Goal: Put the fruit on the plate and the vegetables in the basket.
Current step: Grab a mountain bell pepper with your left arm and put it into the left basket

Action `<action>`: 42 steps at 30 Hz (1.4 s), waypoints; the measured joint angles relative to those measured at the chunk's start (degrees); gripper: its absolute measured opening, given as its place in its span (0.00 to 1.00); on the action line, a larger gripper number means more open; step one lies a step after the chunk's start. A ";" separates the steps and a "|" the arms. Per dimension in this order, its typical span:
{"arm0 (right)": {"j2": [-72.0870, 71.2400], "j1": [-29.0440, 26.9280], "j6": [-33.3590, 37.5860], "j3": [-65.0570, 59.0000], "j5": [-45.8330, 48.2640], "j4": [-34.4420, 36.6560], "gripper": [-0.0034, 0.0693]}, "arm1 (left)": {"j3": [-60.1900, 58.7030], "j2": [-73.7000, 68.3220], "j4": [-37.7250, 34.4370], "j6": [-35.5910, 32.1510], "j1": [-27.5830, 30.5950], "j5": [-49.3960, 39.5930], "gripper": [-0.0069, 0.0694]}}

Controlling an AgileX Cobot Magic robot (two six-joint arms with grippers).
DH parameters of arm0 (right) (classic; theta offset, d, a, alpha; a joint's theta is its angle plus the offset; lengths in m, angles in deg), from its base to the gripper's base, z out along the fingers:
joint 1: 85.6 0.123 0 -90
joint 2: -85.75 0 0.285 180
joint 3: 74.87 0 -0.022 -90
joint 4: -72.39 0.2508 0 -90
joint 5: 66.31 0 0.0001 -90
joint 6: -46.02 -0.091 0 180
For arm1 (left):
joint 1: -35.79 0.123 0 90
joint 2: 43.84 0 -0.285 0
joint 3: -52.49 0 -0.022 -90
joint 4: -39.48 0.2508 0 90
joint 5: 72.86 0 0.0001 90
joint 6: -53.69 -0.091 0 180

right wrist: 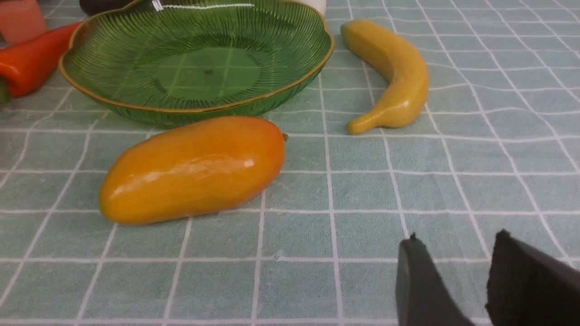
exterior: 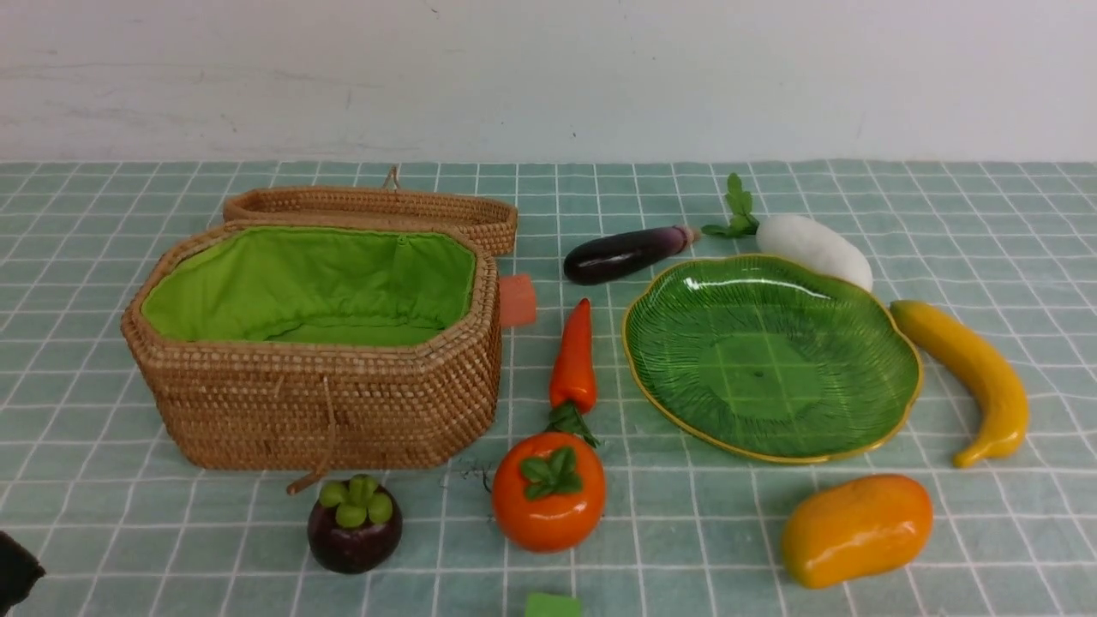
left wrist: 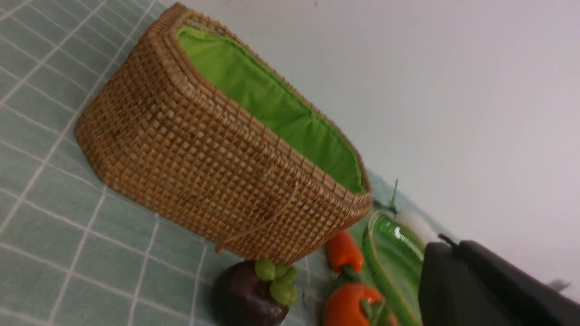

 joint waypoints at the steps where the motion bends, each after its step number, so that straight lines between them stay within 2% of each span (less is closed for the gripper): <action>1: 0.00 0.00 0.00 0.00 0.00 0.00 0.38 | 1.83 -2.65 0.16 -1.16 0.00 -2.28 0.07; 4: 0.00 0.00 0.00 0.00 0.00 0.00 0.38 | 6.23 -11.43 0.63 -4.65 0.00 -8.42 0.07; 9: 0.00 0.00 0.00 -0.18 -1.33 -0.14 0.38 | 16.09 -30.43 0.60 -14.56 0.00 -22.42 0.07; 12: 0.00 0.00 -0.76 -0.50 -3.45 1.03 0.38 | 19.11 -35.92 0.16 -18.99 0.00 -25.65 0.07; 19: 0.00 0.00 -7.83 -0.53 -12.73 13.92 0.38 | 21.34 -40.02 -5.52 -28.01 -0.86 -27.52 0.07; 24: 0.00 0.00 -10.64 -0.32 -15.24 22.90 0.34 | 21.34 -40.93 -3.34 -30.82 -5.88 -27.47 0.07; 27: 0.29 0.00 -10.79 3.92 -6.39 26.29 0.26 | 21.34 -42.63 -0.02 -30.76 -8.28 -26.81 0.07; 30: 3.66 0.28 -7.28 12.63 6.98 26.98 0.16 | 21.38 -45.26 2.31 -30.56 -9.98 -26.05 0.07; 32: 8.62 0.68 -1.68 22.07 18.86 27.05 0.10 | 21.38 -47.74 2.78 -30.54 -10.41 -25.64 0.07; 36: 17.34 1.27 8.57 38.31 35.94 27.11 0.07 | 21.95 -52.64 3.48 -30.60 -10.41 -24.75 0.07; 42: 21.12 5.38 16.63 53.25 40.76 28.46 0.06 | 26.99 -59.53 3.73 -30.78 -10.41 -24.65 0.07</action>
